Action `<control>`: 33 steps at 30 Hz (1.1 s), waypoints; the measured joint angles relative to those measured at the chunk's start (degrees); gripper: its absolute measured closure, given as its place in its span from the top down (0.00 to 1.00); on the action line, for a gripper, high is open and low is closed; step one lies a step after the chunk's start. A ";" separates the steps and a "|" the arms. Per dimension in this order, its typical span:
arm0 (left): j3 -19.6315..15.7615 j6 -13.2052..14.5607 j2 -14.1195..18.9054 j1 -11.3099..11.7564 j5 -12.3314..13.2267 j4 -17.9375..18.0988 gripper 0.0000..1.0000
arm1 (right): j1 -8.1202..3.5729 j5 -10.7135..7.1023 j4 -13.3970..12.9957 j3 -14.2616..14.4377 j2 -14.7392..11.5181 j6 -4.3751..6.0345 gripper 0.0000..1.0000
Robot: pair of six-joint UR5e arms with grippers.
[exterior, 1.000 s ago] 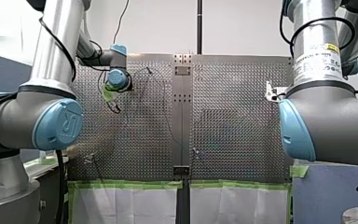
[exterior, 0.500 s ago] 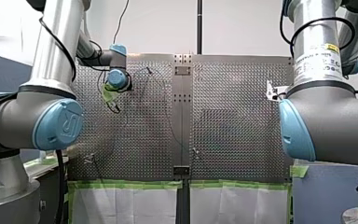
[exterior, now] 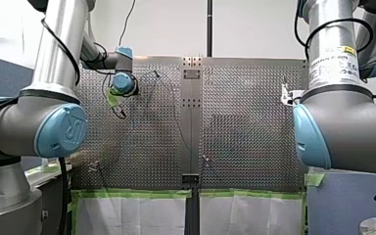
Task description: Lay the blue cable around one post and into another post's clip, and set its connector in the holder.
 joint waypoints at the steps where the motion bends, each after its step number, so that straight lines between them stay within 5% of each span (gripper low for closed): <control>1: 0.00 -0.01 0.00 0.00 0.01 0.01 1.00 | -0.02 0.04 -0.03 -0.01 0.08 0.05 0.00; 33: 0.10 -0.16 -0.01 0.04 0.26 -0.03 1.00 | 1.44 2.12 -2.34 -0.01 0.52 1.17 0.00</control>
